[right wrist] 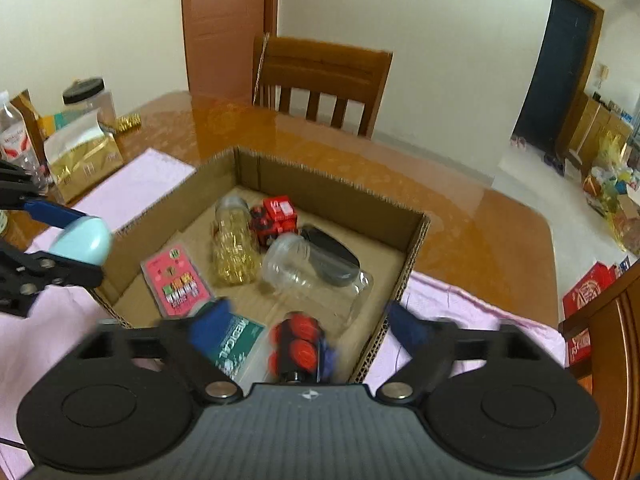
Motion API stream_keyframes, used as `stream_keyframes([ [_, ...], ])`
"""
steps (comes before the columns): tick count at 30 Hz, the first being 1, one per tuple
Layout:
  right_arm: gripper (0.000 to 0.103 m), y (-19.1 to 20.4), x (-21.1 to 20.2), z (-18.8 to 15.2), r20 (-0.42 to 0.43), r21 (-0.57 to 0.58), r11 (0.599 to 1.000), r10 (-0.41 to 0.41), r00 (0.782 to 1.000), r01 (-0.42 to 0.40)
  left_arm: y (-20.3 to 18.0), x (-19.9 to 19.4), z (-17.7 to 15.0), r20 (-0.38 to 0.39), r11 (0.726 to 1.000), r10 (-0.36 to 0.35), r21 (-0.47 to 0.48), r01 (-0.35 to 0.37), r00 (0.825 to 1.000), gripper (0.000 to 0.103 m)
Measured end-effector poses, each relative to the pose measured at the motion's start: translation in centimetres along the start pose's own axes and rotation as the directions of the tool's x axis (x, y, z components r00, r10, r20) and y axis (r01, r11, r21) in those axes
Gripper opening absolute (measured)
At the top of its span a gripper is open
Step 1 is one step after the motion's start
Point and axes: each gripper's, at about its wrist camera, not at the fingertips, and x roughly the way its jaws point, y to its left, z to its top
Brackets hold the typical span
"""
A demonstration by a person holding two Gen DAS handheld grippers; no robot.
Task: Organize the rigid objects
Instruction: 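Carry the train and blue egg over the box and open both grippers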
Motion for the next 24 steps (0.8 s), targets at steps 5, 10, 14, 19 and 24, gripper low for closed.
stream_keyframes([
  [5,0.101,0.3,-0.8,-0.5,-0.01,0.019,1.0,-0.011,1.0,0.011,0.3,1.6,0.6,-0.01,1.0,0.006,-0.01,-0.006,1.0,0.051],
  [10,0.103,0.2,-1.7,-1.6,-0.023,0.071,0.997,-0.011,1.0,0.013,0.2,3.0,1.0,-0.023,1.0,0.013,-0.011,-0.013,1.0,0.052],
  [14,0.103,0.2,-2.1,-2.6,-0.047,0.107,0.994,-0.021,0.999,0.026,0.4,3.4,1.2,-0.02,0.999,0.026,-0.02,-0.027,0.999,0.052],
  [19,0.103,0.3,-2.1,-3.8,-0.075,0.136,0.99,-0.024,0.997,0.034,0.9,3.8,1.0,-0.028,0.999,0.037,-0.034,-0.037,0.999,0.052],
  [24,0.103,0.6,-2.0,-4.7,-0.103,0.157,0.987,-0.023,0.994,0.039,1.1,4.4,0.4,-0.045,0.998,0.04,-0.05,-0.042,0.998,0.052],
])
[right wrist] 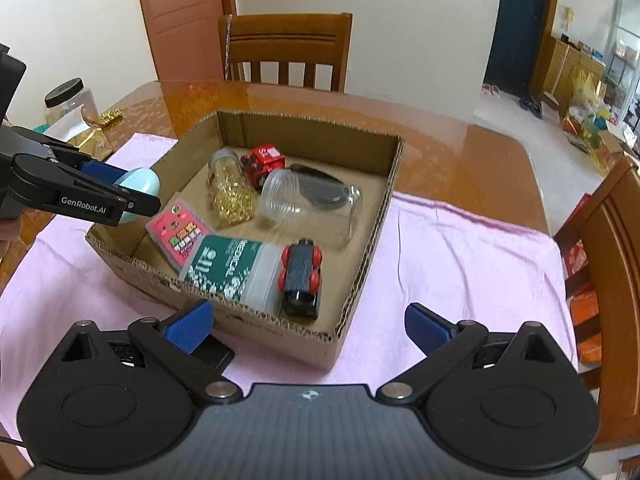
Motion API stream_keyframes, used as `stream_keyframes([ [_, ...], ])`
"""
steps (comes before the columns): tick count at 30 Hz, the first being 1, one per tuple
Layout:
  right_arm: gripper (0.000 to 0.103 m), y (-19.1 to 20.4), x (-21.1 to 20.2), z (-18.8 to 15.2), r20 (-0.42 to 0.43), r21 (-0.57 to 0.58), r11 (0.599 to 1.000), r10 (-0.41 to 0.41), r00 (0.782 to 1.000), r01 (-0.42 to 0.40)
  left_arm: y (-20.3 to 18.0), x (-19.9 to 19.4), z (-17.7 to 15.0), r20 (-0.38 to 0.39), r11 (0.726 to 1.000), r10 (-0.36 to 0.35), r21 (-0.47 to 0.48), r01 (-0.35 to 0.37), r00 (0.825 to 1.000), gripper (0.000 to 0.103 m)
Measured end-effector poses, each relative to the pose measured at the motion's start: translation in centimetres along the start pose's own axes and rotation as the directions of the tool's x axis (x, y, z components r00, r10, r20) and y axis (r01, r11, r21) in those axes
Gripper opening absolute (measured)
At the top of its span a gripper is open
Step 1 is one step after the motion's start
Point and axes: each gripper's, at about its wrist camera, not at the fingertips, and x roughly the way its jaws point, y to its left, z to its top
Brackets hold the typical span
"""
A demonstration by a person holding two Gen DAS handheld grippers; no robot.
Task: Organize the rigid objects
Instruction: 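Carry the train and blue egg over the box and open both grippers, then move the left gripper to the black square device while the right approaches the gray figure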
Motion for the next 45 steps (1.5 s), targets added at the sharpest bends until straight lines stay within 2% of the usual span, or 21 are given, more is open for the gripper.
stream_keyframes([
  [6,0.103,0.6,0.1,-0.6,-0.017,0.01,1.0,0.007,1.0,-0.007,0.1,0.7,-0.8,-0.008,1.0,-0.002,-0.03,0.002,1.0,0.052],
  [8,0.103,0.8,0.2,-0.8,-0.026,0.014,1.0,0.013,1.0,-0.013,0.1,0.6,-0.9,0.012,0.999,0.004,-0.038,-0.003,1.0,0.054],
  [9,0.103,1.0,0.2,-0.9,-0.029,0.013,1.0,0.015,0.999,-0.015,0.0,0.4,-0.9,0.031,0.999,0.008,-0.037,-0.007,0.999,0.058],
  [11,0.103,1.4,0.3,-1.1,-0.034,0.009,1.0,0.019,0.999,-0.018,0.0,-0.1,-0.8,0.039,0.999,0.013,-0.051,-0.011,0.999,0.096],
  [12,0.103,1.6,0.3,-1.2,-0.037,0.008,1.0,0.021,0.999,-0.02,0.0,-0.5,-0.8,0.053,0.998,0.02,-0.066,-0.017,0.998,0.099],
  [14,0.103,1.9,0.3,-1.4,-0.041,0.008,1.0,0.024,0.999,-0.024,-0.1,-1.5,-0.9,0.095,0.997,0.022,-0.07,-0.016,0.995,0.099],
  [20,0.103,2.9,0.8,-2.2,-0.069,0.008,0.999,0.047,0.997,-0.046,-1.1,-3.4,-1.8,0.102,0.997,0.057,-0.052,-0.052,0.993,0.099],
  [26,0.103,5.6,2.0,-3.8,-0.109,-0.012,0.995,0.099,0.989,-0.101,-1.6,-4.7,-4.8,0.116,0.994,0.085,-0.08,-0.076,0.99,0.099],
  [30,0.103,7.7,3.5,-5.2,-0.14,-0.042,0.994,0.095,0.986,-0.102,-1.6,-4.8,-6.8,0.1,0.991,0.097,-0.098,-0.087,0.99,0.099],
  [33,0.103,8.9,4.7,-6.1,-0.157,-0.057,0.995,0.074,0.985,-0.084,-1.5,-4.4,-8.0,0.075,0.99,0.082,-0.12,-0.073,0.994,0.099],
  [38,0.103,10.0,5.8,-7.5,-0.155,-0.089,0.996,-0.01,0.988,-0.004,-1.8,-3.4,-9.1,0.033,0.988,0.056,-0.147,-0.05,0.998,0.099],
  [45,0.103,8.2,5.2,-8.4,-0.156,-0.052,0.996,-0.079,0.985,0.071,-3.9,-2.3,-9.3,0.015,0.993,0.008,-0.118,-0.006,1.0,0.099],
])
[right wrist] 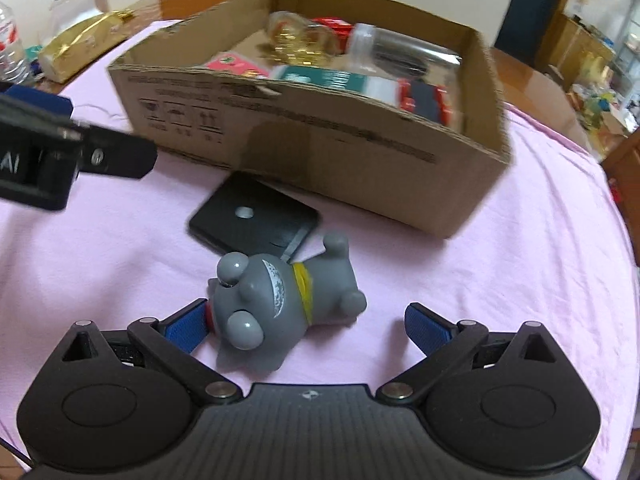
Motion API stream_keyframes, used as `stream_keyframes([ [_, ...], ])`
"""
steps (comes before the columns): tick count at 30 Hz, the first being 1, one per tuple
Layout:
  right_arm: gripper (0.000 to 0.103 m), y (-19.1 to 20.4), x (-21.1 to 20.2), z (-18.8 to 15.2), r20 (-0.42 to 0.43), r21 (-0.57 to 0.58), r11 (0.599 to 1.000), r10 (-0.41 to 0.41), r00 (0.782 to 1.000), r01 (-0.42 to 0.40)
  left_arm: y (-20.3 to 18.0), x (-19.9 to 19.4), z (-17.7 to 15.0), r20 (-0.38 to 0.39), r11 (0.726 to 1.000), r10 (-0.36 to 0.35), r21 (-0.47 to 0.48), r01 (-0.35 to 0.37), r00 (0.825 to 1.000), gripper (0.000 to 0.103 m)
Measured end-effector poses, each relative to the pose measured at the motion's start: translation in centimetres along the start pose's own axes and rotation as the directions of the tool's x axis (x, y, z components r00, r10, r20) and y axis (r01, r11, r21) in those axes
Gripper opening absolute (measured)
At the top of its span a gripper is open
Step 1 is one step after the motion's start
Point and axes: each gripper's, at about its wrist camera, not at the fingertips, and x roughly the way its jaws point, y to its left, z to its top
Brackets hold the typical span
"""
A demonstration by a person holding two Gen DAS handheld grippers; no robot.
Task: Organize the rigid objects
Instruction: 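Move the left gripper to the black square device while the right approaches the gray figure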
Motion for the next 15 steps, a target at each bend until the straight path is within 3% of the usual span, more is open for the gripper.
stream_keyframes([
  [5,0.103,-1.8,-0.2,-1.1,-0.01,0.027,0.999,0.036,0.999,-0.036,-2.0,1.3,0.1,-0.015,0.999,-0.034,0.014,0.034,0.999,0.099],
  [15,0.103,-2.8,-0.8,-2.3,0.027,-0.037,0.996,0.078,0.997,-0.077,-4.4,5.7,0.3,-0.078,0.997,-0.076,-0.001,0.076,0.994,0.1],
])
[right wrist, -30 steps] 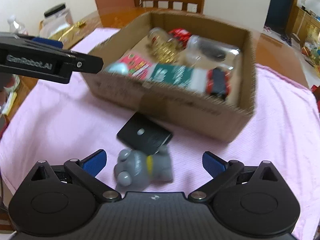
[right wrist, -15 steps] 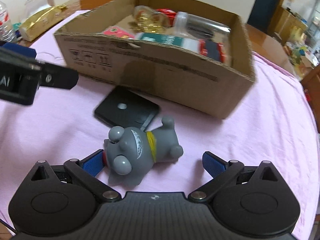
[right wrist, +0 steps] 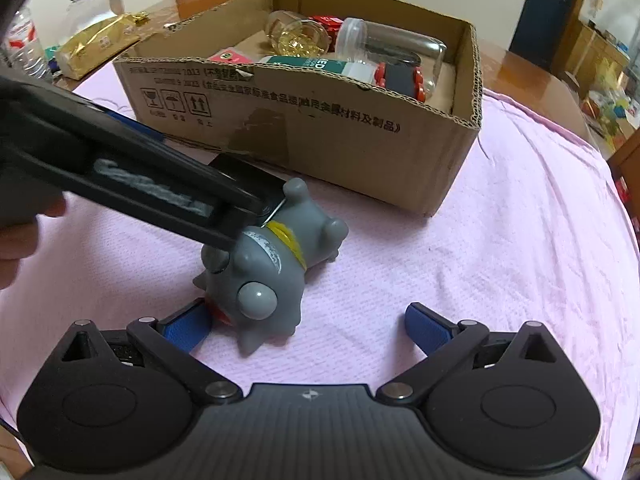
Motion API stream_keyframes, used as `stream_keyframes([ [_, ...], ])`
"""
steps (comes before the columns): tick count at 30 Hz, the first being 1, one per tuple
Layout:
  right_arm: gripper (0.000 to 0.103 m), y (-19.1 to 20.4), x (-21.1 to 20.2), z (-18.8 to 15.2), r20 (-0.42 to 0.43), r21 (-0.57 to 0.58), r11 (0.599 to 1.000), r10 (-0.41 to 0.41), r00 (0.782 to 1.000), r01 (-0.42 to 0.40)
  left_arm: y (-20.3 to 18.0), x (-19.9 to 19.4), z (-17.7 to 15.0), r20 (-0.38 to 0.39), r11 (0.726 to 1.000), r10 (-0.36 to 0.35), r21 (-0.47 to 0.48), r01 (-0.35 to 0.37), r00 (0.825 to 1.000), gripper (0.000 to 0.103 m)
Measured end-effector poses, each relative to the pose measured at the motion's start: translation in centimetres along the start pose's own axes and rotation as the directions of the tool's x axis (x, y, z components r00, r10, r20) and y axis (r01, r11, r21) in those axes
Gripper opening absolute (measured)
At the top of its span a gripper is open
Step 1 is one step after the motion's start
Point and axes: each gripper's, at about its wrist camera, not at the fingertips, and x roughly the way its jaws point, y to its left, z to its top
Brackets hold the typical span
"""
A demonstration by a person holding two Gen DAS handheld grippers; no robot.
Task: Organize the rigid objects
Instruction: 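Move the left gripper to the black square device while the right approaches the gray figure, then close the left gripper on the black device while the right closes on the gray figure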
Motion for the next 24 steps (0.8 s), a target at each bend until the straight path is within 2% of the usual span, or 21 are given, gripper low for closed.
stream_keyframes([
  [3,0.103,0.0,-0.1,-0.2,0.007,-0.012,1.0,0.007,1.0,-0.007,-0.1,0.6,0.1,-0.004,1.0,-0.012,-0.004,0.012,1.0,0.101],
  [8,0.103,0.1,-0.2,-0.3,0.017,-0.015,1.0,0.009,1.0,-0.009,-0.1,0.6,-0.2,0.01,1.0,0.01,-0.009,-0.01,1.0,0.103],
  [14,0.103,0.1,-0.1,-0.3,0.018,-0.014,1.0,0.009,1.0,-0.009,1.7,-0.3,-1.1,0.002,0.996,0.073,-0.049,-0.073,0.997,0.103],
  [19,0.103,0.0,-0.1,-0.3,0.018,-0.013,1.0,0.009,1.0,-0.009,2.2,-0.1,-1.5,-0.011,0.998,0.057,-0.022,-0.057,0.998,0.102],
  [21,0.103,0.0,-0.1,-0.3,0.019,-0.013,1.0,0.009,1.0,-0.009,1.6,0.2,-1.6,-0.003,0.997,0.077,0.005,-0.077,0.997,0.102],
  [24,0.103,0.0,-0.1,-0.3,0.019,-0.016,1.0,0.011,1.0,-0.011,1.0,0.3,-1.7,0.021,0.998,0.065,0.026,-0.065,0.998,0.102],
])
